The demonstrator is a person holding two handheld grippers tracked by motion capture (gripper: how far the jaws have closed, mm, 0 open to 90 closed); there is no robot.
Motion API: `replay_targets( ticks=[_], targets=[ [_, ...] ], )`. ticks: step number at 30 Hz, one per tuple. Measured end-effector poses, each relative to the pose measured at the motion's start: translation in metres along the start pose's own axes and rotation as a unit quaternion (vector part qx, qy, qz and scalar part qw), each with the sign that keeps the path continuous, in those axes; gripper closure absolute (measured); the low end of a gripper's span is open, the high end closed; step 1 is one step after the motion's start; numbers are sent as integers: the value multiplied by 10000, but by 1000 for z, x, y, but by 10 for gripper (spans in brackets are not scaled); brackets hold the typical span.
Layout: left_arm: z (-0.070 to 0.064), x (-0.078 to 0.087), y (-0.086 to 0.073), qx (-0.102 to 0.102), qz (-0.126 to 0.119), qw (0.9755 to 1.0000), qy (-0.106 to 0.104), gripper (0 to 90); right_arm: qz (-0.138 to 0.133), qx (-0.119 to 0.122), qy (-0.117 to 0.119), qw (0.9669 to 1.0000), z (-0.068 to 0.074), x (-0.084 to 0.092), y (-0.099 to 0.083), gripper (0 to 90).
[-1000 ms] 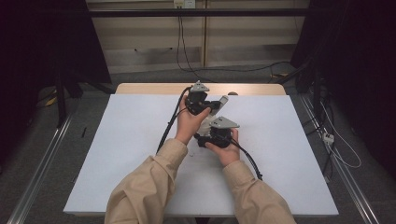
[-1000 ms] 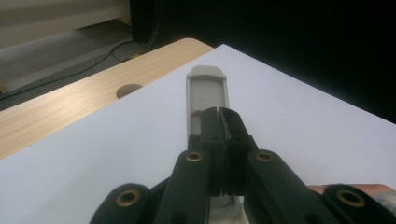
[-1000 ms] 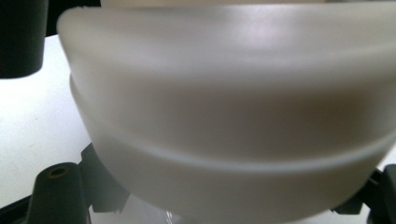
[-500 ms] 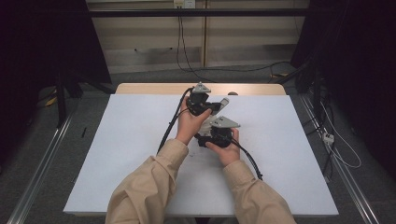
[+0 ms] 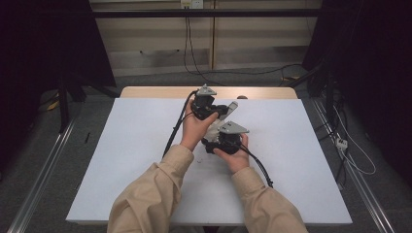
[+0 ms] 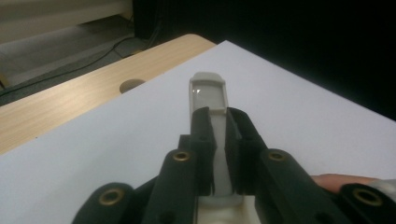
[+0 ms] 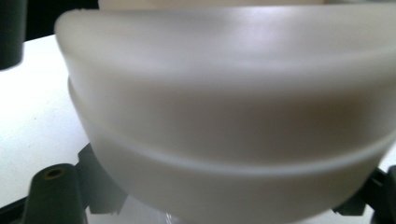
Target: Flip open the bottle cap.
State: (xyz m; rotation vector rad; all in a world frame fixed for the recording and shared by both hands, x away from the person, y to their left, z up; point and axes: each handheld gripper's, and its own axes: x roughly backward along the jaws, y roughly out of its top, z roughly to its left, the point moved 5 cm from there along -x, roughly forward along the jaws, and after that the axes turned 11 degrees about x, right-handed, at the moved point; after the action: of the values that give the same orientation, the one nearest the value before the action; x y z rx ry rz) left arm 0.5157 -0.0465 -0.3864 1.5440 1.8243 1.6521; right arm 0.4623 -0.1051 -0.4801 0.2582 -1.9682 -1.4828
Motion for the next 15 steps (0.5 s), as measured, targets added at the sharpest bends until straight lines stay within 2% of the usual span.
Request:
replay_targets(
  ticks=[2, 5, 8, 15],
  targets=[
    [-1, 5, 2, 22, -41, 10000, -25, 737, -2, -126, 21, 9999, -1, 1, 0, 93],
    [-2, 12, 2, 15, -95, 10000, -12, 647, 9, -250, 37, 9997, -2, 4, 0, 53],
    [-2, 22, 2, 78, -185, 9998, -24, 524, 47, -340, 110, 9993, -1, 9, 1, 50],
    [0, 47, -12, 94, -210, 9997, -56, 292, 76, -253, 203, 9994, -3, 33, -1, 37]
  ],
)
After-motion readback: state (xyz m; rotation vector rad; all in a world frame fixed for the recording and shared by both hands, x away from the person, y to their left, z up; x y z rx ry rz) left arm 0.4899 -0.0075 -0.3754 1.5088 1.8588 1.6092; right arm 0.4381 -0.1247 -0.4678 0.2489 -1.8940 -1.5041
